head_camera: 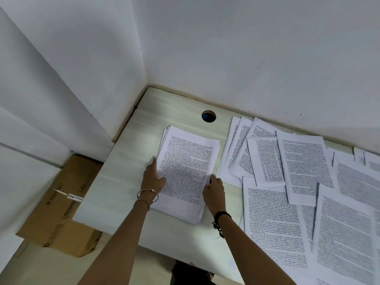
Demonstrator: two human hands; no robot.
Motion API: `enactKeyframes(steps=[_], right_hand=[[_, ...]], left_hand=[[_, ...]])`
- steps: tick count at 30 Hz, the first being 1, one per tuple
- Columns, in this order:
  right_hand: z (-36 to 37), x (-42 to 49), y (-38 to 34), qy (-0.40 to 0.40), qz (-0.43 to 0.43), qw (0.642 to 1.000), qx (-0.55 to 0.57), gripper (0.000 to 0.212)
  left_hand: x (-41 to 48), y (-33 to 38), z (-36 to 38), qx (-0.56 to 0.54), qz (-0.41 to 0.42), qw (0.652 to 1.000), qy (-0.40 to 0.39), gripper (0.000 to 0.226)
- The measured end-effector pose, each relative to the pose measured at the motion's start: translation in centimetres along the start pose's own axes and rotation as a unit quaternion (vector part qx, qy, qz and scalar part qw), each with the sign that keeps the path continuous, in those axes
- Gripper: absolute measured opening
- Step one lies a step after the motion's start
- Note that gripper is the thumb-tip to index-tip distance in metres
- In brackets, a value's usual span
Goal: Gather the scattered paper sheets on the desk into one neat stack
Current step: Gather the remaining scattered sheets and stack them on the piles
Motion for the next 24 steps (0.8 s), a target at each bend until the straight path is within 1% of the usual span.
enactKeyframes(steps=[2,3,5,7,8,11,13,16,21,24], right_hand=[[0.1,-0.1,-0.2,-0.018,-0.01,1.0,0.012,0.048],[0.0,-0.1,-0.2,-0.027,-0.014,0.999,0.016,0.05],[-0.4,0.1,-0.2,-0.029,-0.024,0.999,0.025,0.045],[-1.6,0.2,0.3,-0.011,-0.03,0.999,0.04,0.039],[-2.3,0.3,0.8,-0.001,-0.024,0.999,0.048,0.04],[-5.6,0.3,2.7,0.022,-0.015,0.998,0.05,0.037],[-7.7,0.6,4.0,0.03,-0.017,0.999,0.03,0.034],[-11.7,1.1,6.7,0.057,-0.005,0.998,0.009,0.036],[-18.7,1.3,12.0,0.117,0.038,0.992,0.001,0.046],[-22.5,1.7,14.6,0.16,0.069,0.984,-0.039,0.05]], left_hand=[[0.1,0.3,0.1,-0.009,0.013,1.0,0.001,0.088],[0.1,0.3,-0.2,-0.004,0.018,1.0,0.017,0.086],[-0.3,0.8,-1.2,0.03,0.028,0.996,0.084,0.077],[-1.0,1.9,-1.9,0.05,0.033,0.988,0.144,0.065],[-1.2,2.7,-1.7,0.051,0.041,0.985,0.159,0.058],[-1.9,6.3,0.5,0.044,0.091,0.981,0.165,0.043],[-2.3,8.4,2.2,0.034,0.104,0.982,0.153,0.042],[-2.7,12.1,5.7,0.018,0.118,0.987,0.104,0.043],[-3.2,18.4,12.5,-0.027,0.169,0.985,-0.005,0.032],[-3.7,20.9,16.7,-0.059,0.152,0.984,-0.076,0.026]])
Point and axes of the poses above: each hand's wrist, its own x-axis towards the middle knuckle, its own z-axis out of the palm, y = z × x, the point moved 10 cm from there along x, towards the middle knuckle, and after that the axes turned 7 degrees about x, right-handed, at the moved point
